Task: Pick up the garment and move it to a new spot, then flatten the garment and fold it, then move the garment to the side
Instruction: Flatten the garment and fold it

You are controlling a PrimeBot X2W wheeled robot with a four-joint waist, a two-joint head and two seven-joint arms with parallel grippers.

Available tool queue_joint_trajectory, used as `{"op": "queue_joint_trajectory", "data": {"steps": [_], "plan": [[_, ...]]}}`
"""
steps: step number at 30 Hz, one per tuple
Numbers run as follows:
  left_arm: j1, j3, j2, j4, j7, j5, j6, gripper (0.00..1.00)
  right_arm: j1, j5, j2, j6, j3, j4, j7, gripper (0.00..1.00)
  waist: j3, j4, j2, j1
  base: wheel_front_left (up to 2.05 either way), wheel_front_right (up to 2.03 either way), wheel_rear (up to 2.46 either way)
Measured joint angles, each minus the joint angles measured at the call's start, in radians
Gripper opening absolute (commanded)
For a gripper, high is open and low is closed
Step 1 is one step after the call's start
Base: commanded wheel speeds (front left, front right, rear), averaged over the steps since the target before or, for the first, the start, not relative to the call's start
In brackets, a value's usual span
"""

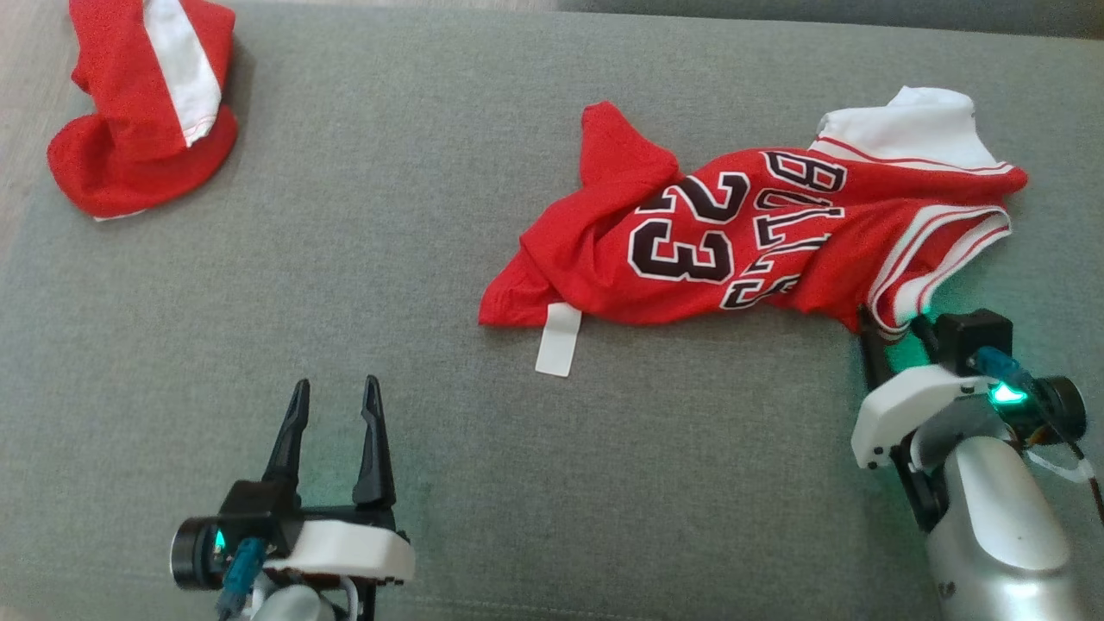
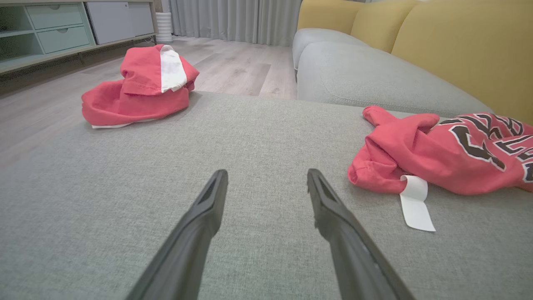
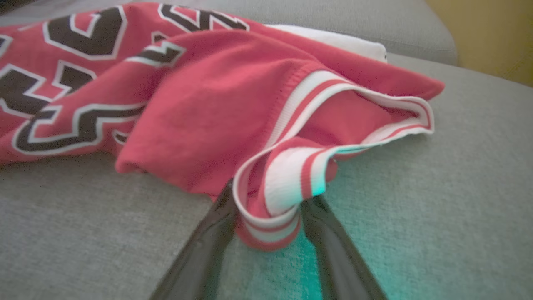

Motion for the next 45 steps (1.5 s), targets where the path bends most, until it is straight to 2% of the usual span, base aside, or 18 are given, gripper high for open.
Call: {"op": "queue_joint_trajectory", "data": {"steps": [6, 10, 16, 20, 26, 28, 31, 33, 37, 41, 42, 45], "plan": [[0.001, 0.005, 0.0, 0.001, 0.0, 0.016, 0.0, 1.0, -0.012, 0.04, 0.0, 0.0, 0.045, 0.002, -0.076, 0.0, -0.018, -0.024, 0.0, -0.0002, 0.0, 0.0, 0.0], [0.005, 0.005, -0.001, 0.001, 0.0, 0.018, 0.0, 1.0, -0.011, 0.095, 0.004, 0.0, 0.088, -0.086, -0.129, 0.0, -0.041, -0.051, 0.0, -0.0003, 0.0, 0.0, 0.0], [0.014, 0.019, -0.002, 0.0, 0.0, 0.018, 0.001, 1.0, 0.04, 0.197, 0.008, 0.0, 0.173, -0.332, -0.122, 0.0, -0.093, -0.095, 0.0, -0.0003, 0.0, 0.0, 0.0], [0.049, 0.033, -0.001, -0.001, 0.0, 0.018, 0.006, 1.0, 0.145, 0.243, 0.008, 0.0, 0.216, -0.517, -0.053, 0.0, -0.131, -0.123, 0.0, -0.0004, 0.0, 0.0, 0.0], [0.087, 0.041, 0.0, -0.01, 0.0, 0.018, 0.006, 1.0, 0.311, 0.283, 0.0, 0.0, 0.215, -0.823, 0.09, 0.0, -0.179, -0.158, 0.0001, -0.0005, 0.0, 0.0, 0.0], [0.087, 0.045, 0.0, -0.016, 0.0, 0.018, 0.006, 1.0, 0.339, 0.298, 0.0, 0.0, 0.2, -0.866, 0.118, 0.0, -0.176, -0.157, 0.0, -0.0005, 0.0, 0.0, 0.0], [0.087, 0.05, 0.001, -0.021, 0.0, 0.018, 0.005, 1.0, 0.351, 0.302, 0.004, 0.0, 0.164, -0.862, 0.143, 0.0, -0.161, -0.151, 0.0, -0.0004, 0.0, 0.0, 0.0], [0.086, 0.049, 0.001, -0.022, 0.0, 0.018, 0.004, 1.0, 0.347, 0.296, 0.004, 0.0, 0.141, -0.819, 0.143, 0.0, -0.148, -0.144, 0.0, -0.0004, 0.0, 0.0, 0.0], [0.076, 0.037, 0.0, -0.021, 0.0, 0.029, -0.004, 1.0, 0.287, 0.284, 0.0, 0.0, 0.098, -0.646, 0.139, 0.0, -0.115, -0.125, 0.0, -0.0003, 0.0, 0.0, 0.0], [0.038, 0.028, -0.003, -0.021, 0.0, 0.035, -0.013, 1.0, 0.154, 0.269, -0.024, 0.0, 0.069, -0.458, 0.107, 0.0, -0.078, -0.1, 0.0, -0.0002, 0.0, 0.0, 0.0], [0.038, 0.028, -0.003, -0.021, 0.0, 0.035, -0.013, 1.0, 0.154, 0.269, -0.024, 0.0, 0.069, -0.458, 0.107, 0.0, -0.078, -0.1, 0.0, -0.0002, 0.0, 0.0, 0.0], [0.009, 0.024, -0.007, -0.018, -0.001, 0.045, -0.021, 1.0, 0.04, 0.249, -0.049, 0.0, 0.056, -0.325, 0.087, 0.0, -0.051, -0.077, 0.0, -0.0001, 0.0, 0.0, 0.0]]}}
